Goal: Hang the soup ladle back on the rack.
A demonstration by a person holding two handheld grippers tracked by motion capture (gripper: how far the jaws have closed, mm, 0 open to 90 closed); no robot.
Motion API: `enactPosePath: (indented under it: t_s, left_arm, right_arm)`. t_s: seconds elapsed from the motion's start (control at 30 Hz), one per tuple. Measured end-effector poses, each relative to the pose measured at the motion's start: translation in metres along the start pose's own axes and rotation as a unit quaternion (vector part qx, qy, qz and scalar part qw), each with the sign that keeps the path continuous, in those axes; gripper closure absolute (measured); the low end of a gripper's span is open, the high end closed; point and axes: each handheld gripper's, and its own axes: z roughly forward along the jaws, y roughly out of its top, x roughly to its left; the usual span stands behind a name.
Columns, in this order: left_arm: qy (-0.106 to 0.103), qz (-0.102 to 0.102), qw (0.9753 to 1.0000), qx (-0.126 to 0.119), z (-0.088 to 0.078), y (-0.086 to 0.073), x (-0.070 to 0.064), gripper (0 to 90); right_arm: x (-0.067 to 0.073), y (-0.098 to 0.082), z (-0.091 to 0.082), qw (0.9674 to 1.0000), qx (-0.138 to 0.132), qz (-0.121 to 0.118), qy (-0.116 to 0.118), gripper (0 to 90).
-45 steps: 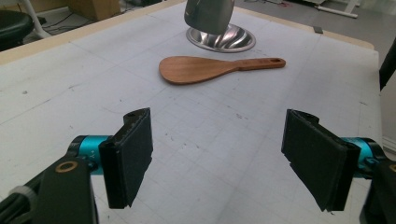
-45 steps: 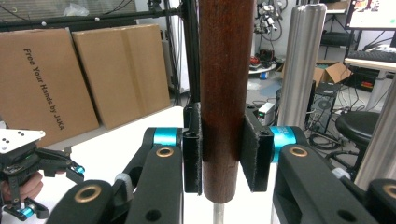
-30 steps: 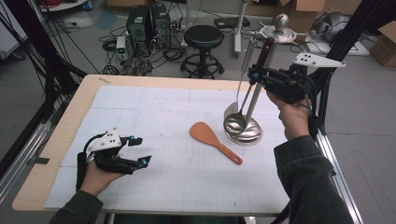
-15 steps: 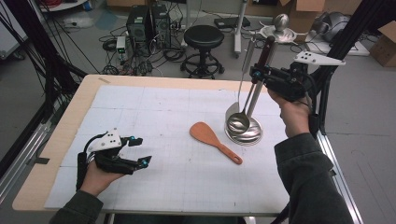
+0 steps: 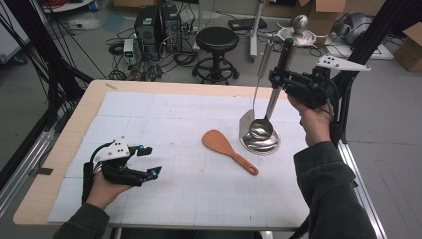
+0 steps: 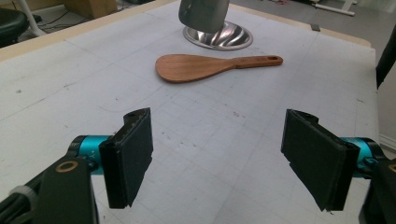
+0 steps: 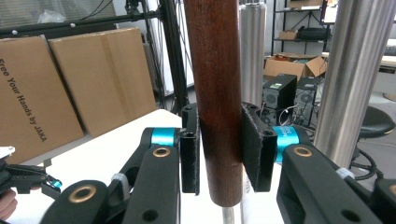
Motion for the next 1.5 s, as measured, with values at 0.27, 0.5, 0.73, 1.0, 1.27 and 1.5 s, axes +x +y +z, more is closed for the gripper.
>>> enactPosePath:
  t_s: [0.27,0.5,0.73,1.0,1.27,1.5]
  left_arm:
    - [-0.001,0.001,1.0,0.001,0.0,0.0,0.0,25.6]
    - [0.001,0.0,1.0,-0.001,-0.001,0.0,0.0,25.6]
    - [0.001,-0.001,1.0,0.0,0.0,0.0,0.0,25.6]
    - [0.003,0.0,1.0,0.001,0.0,0.0,0.001,25.5]
    - [0.002,-0.001,1.0,0.002,-0.001,0.0,0.001,25.6]
    - [0.003,0.0,1.0,0.0,-0.001,-0.001,0.002,25.5]
  right_arm:
    - [-0.001,-0.002,0.002,1.0,0.001,0.005,-0.003,71.0]
    - [-0.002,-0.006,-0.003,0.9999,-0.007,0.01,-0.006,68.5]
    - [-0.003,-0.015,-0.009,0.9999,-0.009,0.013,-0.006,64.4]
    - [-0.001,-0.027,-0.011,0.9999,-0.001,0.012,0.002,61.0]
    - [0.003,-0.038,-0.014,0.9999,0.004,0.012,0.007,57.2]
    - [0.004,-0.048,-0.014,0.9998,0.008,0.013,0.013,55.5]
